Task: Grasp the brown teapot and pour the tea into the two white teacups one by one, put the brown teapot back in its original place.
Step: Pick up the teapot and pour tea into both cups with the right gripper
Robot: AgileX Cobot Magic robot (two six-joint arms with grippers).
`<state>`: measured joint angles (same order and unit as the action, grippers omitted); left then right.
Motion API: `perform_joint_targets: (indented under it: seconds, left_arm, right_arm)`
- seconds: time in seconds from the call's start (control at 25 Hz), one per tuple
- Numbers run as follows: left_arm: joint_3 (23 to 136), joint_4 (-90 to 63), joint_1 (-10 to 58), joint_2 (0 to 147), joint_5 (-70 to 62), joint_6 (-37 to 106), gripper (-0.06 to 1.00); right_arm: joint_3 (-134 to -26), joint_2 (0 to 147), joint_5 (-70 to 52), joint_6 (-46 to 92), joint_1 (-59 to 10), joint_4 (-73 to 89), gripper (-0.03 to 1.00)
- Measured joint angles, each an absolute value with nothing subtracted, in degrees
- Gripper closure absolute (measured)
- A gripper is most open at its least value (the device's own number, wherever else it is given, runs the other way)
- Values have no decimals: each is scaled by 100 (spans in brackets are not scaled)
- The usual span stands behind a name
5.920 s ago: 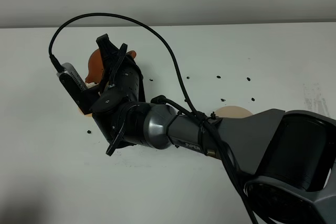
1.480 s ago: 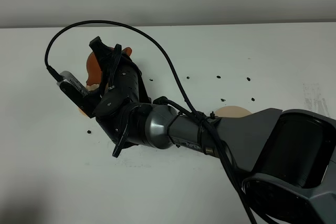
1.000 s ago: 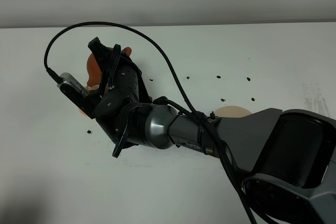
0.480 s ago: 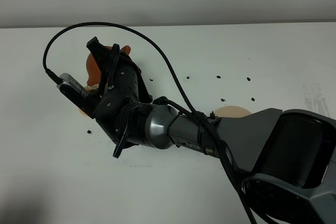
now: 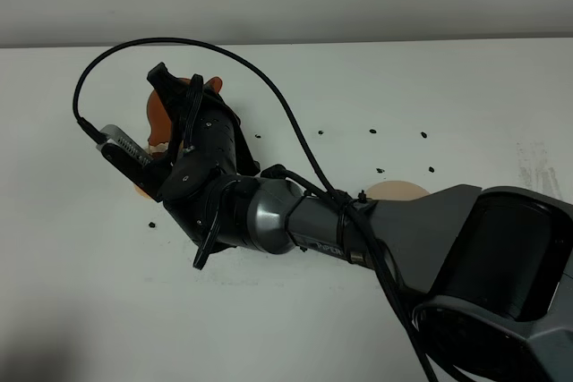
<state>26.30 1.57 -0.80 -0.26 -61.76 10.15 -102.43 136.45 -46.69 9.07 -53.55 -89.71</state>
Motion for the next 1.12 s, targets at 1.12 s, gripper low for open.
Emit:
perform_joint_targets:
  seconds: [1.12]
  left_arm:
    - [2630, 157, -80, -26, -6176, 1015, 44]
  right_arm:
    - [-10243, 13645, -4675, 703, -5347, -9036, 88]
